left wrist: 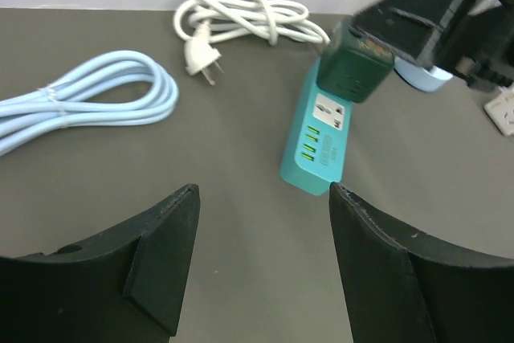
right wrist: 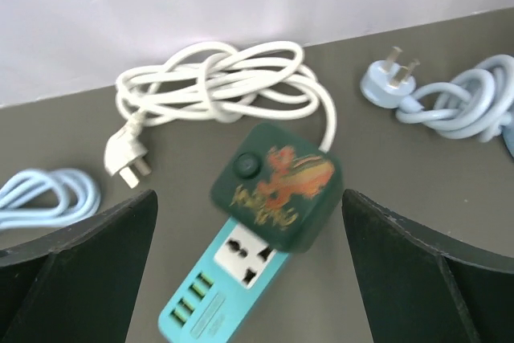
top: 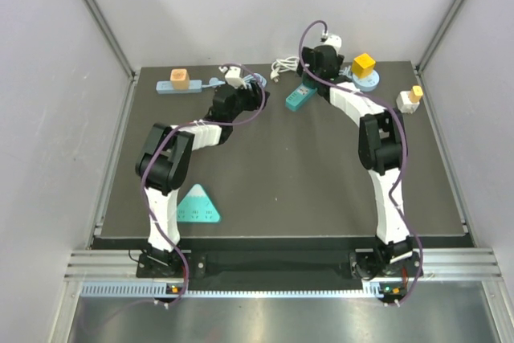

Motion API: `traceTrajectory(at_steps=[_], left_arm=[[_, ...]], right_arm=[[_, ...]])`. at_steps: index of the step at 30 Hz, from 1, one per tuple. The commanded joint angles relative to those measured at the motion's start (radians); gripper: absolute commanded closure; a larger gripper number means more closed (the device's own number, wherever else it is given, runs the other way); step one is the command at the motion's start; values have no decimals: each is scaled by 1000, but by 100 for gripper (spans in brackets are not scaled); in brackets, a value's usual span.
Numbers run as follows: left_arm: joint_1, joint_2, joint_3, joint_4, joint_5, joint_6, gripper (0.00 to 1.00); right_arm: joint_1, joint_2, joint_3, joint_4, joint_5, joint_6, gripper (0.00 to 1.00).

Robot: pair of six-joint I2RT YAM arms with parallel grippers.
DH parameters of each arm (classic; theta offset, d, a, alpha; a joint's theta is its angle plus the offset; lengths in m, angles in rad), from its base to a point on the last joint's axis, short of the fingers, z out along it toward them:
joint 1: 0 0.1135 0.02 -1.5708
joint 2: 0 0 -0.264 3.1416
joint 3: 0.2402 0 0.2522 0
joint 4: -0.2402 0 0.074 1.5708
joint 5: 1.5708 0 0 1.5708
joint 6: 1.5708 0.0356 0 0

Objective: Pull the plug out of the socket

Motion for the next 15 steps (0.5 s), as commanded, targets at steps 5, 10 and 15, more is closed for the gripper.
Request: traceTrajectory(at_steps=[5,10,15], left_arm=[[-20,29,54,-2,-35,56,30],[-28,38,67,-11,-39,58,30],[-29,41,71,-20,-51,58,30]], right_arm=[[-21,96,174,-111,80,116,5],[4,132,242,-157,135,155,6],[21,191,353,-276,213,203,7]])
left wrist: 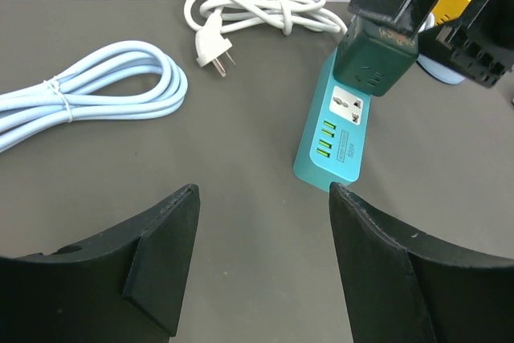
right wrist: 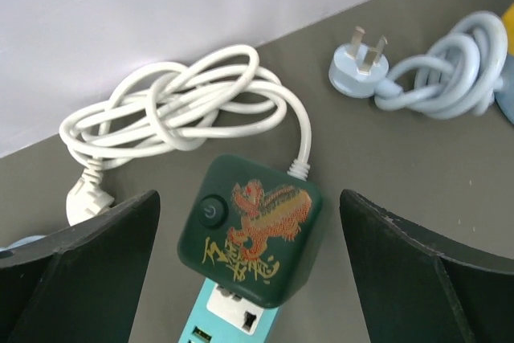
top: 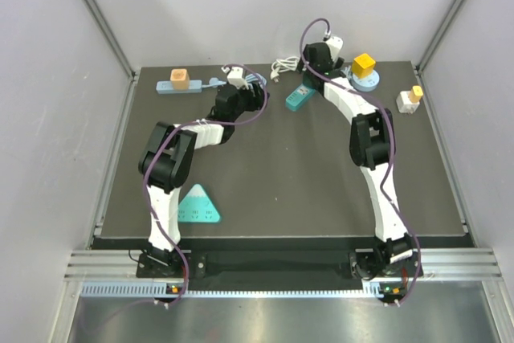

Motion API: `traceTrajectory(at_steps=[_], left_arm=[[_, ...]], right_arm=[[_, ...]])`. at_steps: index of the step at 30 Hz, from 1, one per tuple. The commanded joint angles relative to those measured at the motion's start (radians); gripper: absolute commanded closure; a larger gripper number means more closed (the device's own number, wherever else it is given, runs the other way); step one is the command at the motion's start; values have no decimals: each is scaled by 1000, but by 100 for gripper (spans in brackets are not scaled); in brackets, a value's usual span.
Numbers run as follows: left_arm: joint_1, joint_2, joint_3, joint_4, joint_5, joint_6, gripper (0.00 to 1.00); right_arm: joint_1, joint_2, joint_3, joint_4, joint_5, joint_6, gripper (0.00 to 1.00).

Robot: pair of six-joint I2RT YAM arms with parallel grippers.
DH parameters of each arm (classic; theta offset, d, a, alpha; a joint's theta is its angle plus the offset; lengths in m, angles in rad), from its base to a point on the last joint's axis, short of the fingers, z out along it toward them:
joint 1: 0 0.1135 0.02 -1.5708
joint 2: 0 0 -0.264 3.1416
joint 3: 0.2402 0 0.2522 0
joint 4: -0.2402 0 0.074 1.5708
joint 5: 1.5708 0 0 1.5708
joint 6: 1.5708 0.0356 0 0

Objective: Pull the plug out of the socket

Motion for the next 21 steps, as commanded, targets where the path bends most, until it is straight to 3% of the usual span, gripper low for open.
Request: traceTrajectory(at_steps=[1,12,14,16,21], left_arm=[[-8,5,40,11,-19,21,30],[-8,5,40,5,-22,23,30],[-8,5,43,2,-21,24,30],[-8,4,48,-15,-5,27,29],[-9,5,49,-20,47,43,29]], right_arm=[[23,11,62,-84,85,54,8],[51,82,169,-154,149,77,15],[48,91,181,-160,161,63,20],[43,92,180,-159,154,56,35],[45,88,174,-159,148,33,43]])
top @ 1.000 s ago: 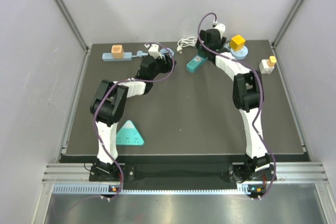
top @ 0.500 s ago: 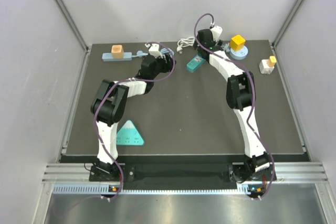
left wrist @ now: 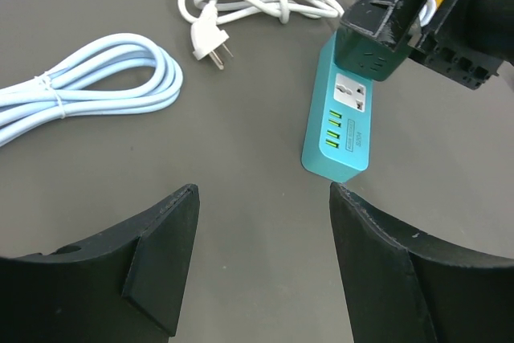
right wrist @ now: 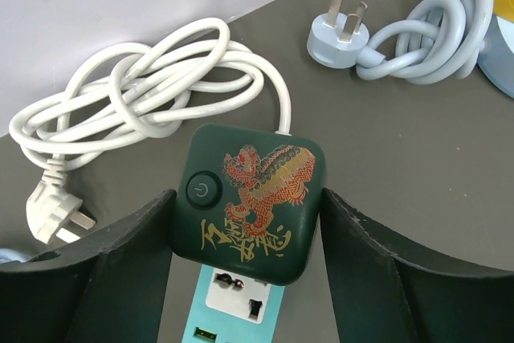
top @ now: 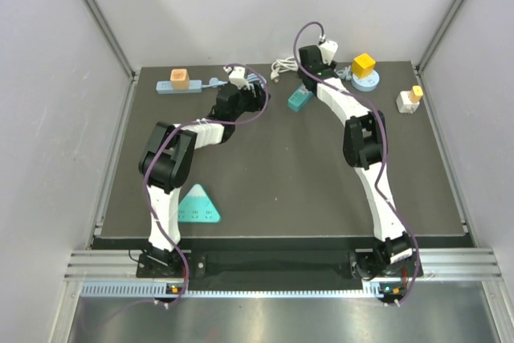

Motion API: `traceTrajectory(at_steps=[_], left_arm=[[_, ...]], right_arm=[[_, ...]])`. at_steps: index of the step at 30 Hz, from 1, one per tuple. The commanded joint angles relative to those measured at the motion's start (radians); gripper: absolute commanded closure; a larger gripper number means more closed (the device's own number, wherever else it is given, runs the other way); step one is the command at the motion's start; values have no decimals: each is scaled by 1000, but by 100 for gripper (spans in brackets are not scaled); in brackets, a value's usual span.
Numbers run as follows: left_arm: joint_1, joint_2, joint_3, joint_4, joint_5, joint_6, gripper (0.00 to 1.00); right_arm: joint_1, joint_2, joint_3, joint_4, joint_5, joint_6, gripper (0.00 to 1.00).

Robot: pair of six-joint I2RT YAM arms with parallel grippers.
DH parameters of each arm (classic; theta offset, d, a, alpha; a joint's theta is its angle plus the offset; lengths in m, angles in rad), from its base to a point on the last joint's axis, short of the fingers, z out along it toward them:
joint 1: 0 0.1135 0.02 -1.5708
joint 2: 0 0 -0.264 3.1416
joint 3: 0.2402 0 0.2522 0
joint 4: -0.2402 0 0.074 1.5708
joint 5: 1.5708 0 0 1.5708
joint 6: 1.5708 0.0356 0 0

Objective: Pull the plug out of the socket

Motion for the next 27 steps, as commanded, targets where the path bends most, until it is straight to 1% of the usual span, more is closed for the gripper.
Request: traceTrajectory(at_steps=[1,2,3,4,6,7,8,9,10,11,12,13,14,15,16,19,21,23,24,25,26,27], left_arm=[[-6,5,35,16,40,23,30],[-8,13,38,12,35,16,30],[-14,18,43,10,29,8,30],[-17,21,49,5,21,-1,30],[-36,44,71,-8,-3,-23,30],[-43,53,77,-14,-14,-29,31],[-51,67,86,-21,-51,-33,32],[-71,71,98,-31,-72,-35,32],[-82,76,98,-30,-103,-33,32],[-106,84,94,-24,-171,-30,32],[-117,85,88,-7,-196,-32,32],[-126,87,83,7,-210,-32,32],[-147,90,69,16,-239,-43,32],[-157,93,62,51,-247,-49,32],[-166,94,49,71,-249,-53,32],[-198,107,20,133,-221,-78,31],[-207,122,31,133,-189,-113,32],[-207,136,37,131,-169,-162,32],[-204,139,37,128,-160,-176,32],[-201,142,37,122,-134,-187,32],[-195,148,43,111,-122,-205,31],[-189,151,49,104,-77,-220,31]], right_arm=[[8,-2,37,1,14,-42,46],[11,-8,25,4,12,-56,47],[14,-16,14,16,14,-71,50],[17,-34,2,16,15,-93,57],[22,-59,-44,18,21,-114,68],[25,-89,-64,22,24,-137,77],[24,-105,-112,27,21,-150,81],[27,-123,-136,30,21,-157,87],[25,-164,-197,42,5,-168,100],[24,-189,-236,59,-6,-174,100],[25,-215,-279,77,-21,-176,100],[25,-267,-363,102,-60,-173,100],[25,-290,-397,129,-71,-170,100],[28,-327,-452,140,-81,-162,100],[30,-341,-474,145,-90,-158,100],[34,-382,-552,173,-138,-141,100],[37,-399,-586,199,-156,-136,100],[36,-434,-664,237,-193,-127,100],[36,-451,-695,286,-204,-125,100],[34,-480,-751,306,-218,-127,100],[33,-491,-771,320,-224,-127,100],[31,-500,-790,334,-233,-131,100]])
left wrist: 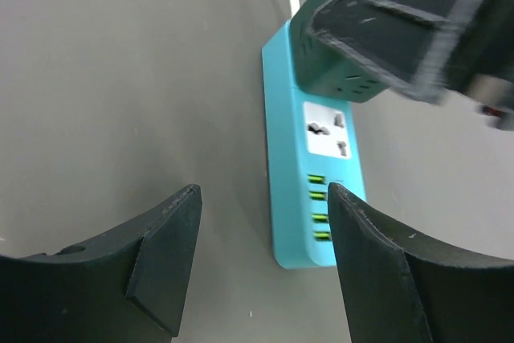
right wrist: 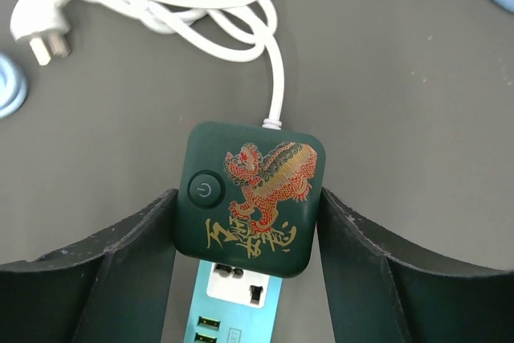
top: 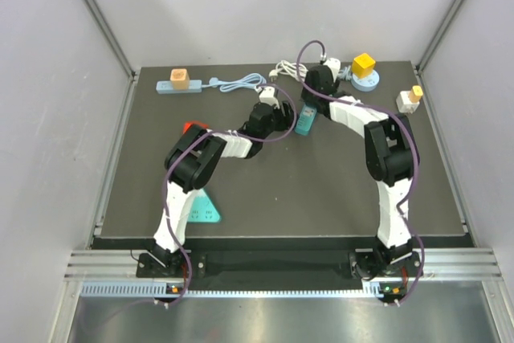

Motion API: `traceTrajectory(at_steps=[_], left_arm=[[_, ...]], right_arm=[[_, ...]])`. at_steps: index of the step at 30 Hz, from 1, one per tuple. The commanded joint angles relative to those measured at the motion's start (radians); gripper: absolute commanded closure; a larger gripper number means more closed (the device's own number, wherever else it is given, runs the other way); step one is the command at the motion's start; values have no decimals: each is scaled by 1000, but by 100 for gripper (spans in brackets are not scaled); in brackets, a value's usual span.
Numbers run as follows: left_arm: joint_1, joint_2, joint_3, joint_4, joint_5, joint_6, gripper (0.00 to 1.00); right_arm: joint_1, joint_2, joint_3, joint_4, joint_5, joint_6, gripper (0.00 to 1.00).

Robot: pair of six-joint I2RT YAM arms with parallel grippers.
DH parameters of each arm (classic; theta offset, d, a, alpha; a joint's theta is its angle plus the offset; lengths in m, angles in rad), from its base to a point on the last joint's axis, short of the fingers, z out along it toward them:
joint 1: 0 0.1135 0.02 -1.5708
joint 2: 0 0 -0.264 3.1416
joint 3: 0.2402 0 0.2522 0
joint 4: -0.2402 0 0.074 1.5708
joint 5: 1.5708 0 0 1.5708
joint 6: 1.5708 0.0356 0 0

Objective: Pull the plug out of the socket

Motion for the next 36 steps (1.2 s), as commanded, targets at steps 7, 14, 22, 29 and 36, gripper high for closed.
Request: traceTrajectory(at_steps=[7,14,22,29,36], left_arm=[[74,72,73,78,331,-209,30],[82,163,189,28,468,-265,30],[87,222,260,-24,514,-300,30],[88,273,301,-38,543,-349,34],[90,308,343,-50,581,-390,49]], right_arm=[[-37,-112,-174,176,-204,-2,100],[-42,-101,-180,193,-232,0,100],[-45,-105,-199,217,-244,4,100],[-43,-93,-208,267,-252,-12,100],[-47,-72,-231,291,-278,-5,99]])
